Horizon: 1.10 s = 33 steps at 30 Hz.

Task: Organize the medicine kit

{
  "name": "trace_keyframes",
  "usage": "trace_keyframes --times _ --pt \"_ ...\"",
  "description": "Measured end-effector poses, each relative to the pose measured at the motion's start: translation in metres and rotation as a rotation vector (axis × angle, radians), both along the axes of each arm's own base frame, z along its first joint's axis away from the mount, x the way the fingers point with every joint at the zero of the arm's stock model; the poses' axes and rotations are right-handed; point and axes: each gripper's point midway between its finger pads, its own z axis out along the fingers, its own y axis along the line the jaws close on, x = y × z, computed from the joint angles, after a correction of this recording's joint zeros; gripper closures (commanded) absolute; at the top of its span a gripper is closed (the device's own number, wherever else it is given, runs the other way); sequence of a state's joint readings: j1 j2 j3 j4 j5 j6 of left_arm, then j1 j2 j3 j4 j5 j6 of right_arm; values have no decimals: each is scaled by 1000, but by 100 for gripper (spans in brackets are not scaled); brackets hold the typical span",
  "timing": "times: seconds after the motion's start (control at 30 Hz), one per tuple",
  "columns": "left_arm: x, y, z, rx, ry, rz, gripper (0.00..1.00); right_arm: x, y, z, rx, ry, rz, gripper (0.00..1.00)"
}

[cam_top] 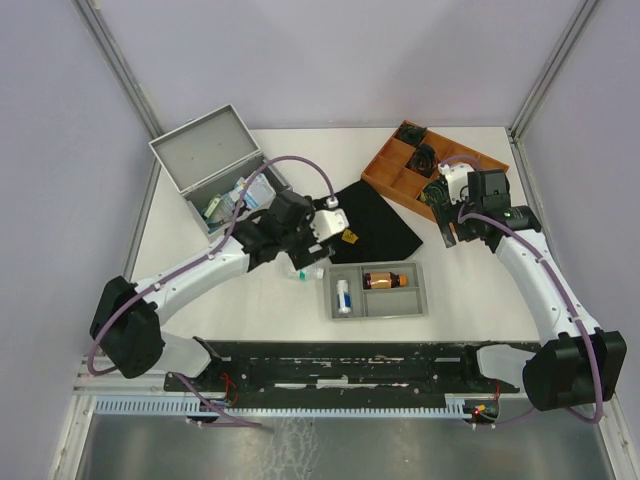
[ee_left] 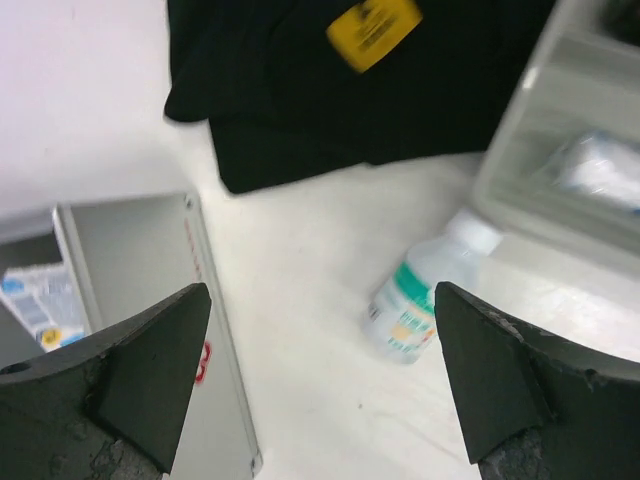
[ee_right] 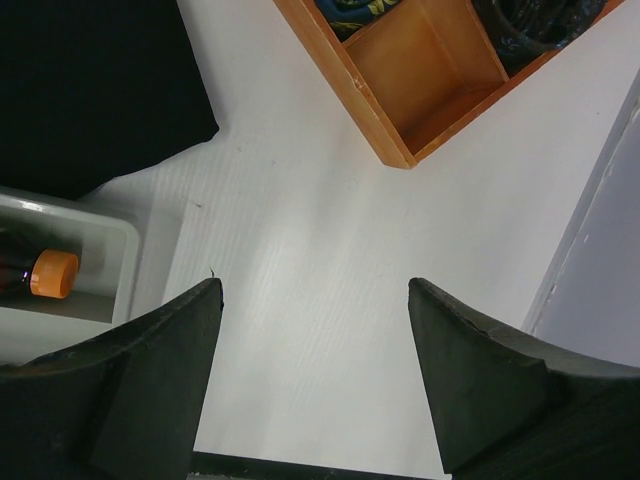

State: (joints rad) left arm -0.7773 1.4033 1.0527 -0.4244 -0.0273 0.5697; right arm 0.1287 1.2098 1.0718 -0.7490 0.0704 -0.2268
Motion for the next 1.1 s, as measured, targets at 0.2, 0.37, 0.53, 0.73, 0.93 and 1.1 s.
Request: trace_keyframes --times 0.2,0.37,0.53,0.73,0.93,1.1 --pt "18 46 -18 -2 58 103 0 0 2 1 8 -3 13 16" --pt "7 56 -37 18 131 59 1 -1 4 3 17 -10 20 16" --pt "1 54 -47 30 172 -5 2 -1 5 3 21 -10 24 16" --pt "-5 50 -66 66 220 -95 6 -1 6 3 26 -9 28 16" --pt "-11 49 -94 113 283 -173 13 -1 8 3 32 -8 33 16" --pt "-21 50 -117 146 358 -210 29 -1 8 3 33 -8 36 15"
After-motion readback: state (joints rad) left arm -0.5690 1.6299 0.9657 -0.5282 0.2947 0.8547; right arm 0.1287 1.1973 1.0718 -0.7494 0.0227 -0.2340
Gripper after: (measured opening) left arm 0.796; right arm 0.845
